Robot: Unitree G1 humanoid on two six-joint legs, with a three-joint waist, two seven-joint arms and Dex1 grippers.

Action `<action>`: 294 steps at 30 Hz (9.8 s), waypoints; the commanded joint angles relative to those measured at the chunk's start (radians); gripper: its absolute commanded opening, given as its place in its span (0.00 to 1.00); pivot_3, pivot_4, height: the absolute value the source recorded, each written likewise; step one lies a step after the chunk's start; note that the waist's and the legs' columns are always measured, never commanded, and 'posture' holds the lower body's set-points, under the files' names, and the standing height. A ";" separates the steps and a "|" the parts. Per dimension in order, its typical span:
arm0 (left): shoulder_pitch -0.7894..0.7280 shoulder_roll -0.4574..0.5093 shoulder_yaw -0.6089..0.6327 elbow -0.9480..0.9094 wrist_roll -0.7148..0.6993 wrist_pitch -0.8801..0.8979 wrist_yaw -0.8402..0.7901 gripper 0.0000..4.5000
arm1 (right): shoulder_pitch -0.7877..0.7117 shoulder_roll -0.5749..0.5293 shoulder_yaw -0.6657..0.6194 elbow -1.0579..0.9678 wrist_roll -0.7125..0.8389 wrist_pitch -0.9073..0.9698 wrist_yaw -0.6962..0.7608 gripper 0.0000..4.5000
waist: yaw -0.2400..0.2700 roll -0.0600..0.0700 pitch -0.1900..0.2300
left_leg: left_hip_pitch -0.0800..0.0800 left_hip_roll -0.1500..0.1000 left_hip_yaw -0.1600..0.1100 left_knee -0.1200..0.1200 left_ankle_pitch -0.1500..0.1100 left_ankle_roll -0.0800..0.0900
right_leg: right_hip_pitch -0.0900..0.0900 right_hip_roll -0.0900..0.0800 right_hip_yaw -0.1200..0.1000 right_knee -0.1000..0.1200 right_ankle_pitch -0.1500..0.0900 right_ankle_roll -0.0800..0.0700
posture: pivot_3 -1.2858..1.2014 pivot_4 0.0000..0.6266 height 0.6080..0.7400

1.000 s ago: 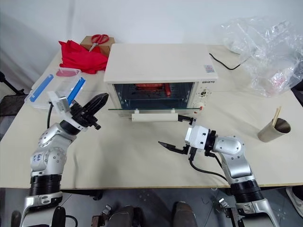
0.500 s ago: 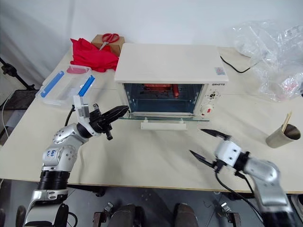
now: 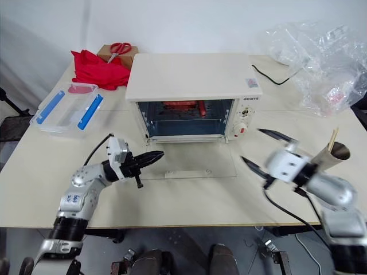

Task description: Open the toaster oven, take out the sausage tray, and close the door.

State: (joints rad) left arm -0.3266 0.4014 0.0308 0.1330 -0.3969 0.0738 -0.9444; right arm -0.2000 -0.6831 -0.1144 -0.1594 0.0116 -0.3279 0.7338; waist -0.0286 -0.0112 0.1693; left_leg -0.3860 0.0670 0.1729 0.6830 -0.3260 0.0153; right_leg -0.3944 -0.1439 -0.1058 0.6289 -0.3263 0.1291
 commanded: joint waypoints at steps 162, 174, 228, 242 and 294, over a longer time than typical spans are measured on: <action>0.049 0.065 0.105 -0.319 -1.575 0.983 1.179 0.16 | -0.164 -0.028 0.365 -0.145 -0.252 -0.264 0.002 0.00 | 0.003 -0.002 0.004 | -0.001 -0.002 -0.005 0.001 0.001 0.000 | 0.001 -0.003 -0.001 0.002 0.000 -0.001 | 0.52 0.24 1.00; 0.038 0.037 0.137 -0.319 -1.575 1.041 1.168 0.00 | -0.145 -0.026 0.333 -0.153 -0.192 -0.228 0.016 0.32 | 0.003 -0.002 0.004 | -0.001 -0.002 -0.005 0.001 0.001 0.000 | 0.002 -0.003 -0.001 0.000 0.000 -0.001 | 0.52 0.24 1.00; 1.049 -0.183 0.660 -0.533 -1.575 0.837 0.669 0.00 | -0.064 -0.056 0.024 0.440 0.352 0.274 0.434 0.68 | 0.009 -0.001 0.005 | -0.001 -0.002 -0.004 0.001 0.000 0.001 | 0.002 -0.004 0.000 -0.006 -0.002 -0.004 | 0.52 0.24 1.00; 0.819 -0.292 0.773 -0.498 -1.575 0.673 0.773 0.00 | -0.108 0.018 0.062 0.539 0.314 0.251 0.457 0.49 | 0.000 -0.001 0.004 | -0.001 -0.002 -0.005 0.001 0.000 0.001 | 0.002 -0.004 -0.002 -0.005 -0.002 -0.005 | 0.52 0.24 1.00; 0.912 0.094 0.650 -0.413 -1.575 1.028 0.639 0.00 | 0.114 -0.065 -0.126 -0.193 0.710 0.590 0.617 0.99 | 0.003 -0.002 0.004 | -0.001 0.000 -0.005 -0.001 -0.003 0.002 | 0.001 -0.005 0.000 -0.007 -0.003 -0.005 | 0.52 0.24 1.00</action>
State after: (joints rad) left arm 0.5827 0.4666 0.6974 -0.2621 -1.9572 1.0870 -0.2858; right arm -0.0976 -0.7221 -0.2046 -0.3134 0.6955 0.2640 1.3343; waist -0.0256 -0.0127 0.1738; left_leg -0.3873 0.0674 0.1676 0.6823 -0.3286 0.0173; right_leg -0.3929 -0.1498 -0.1061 0.6217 -0.3292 0.1236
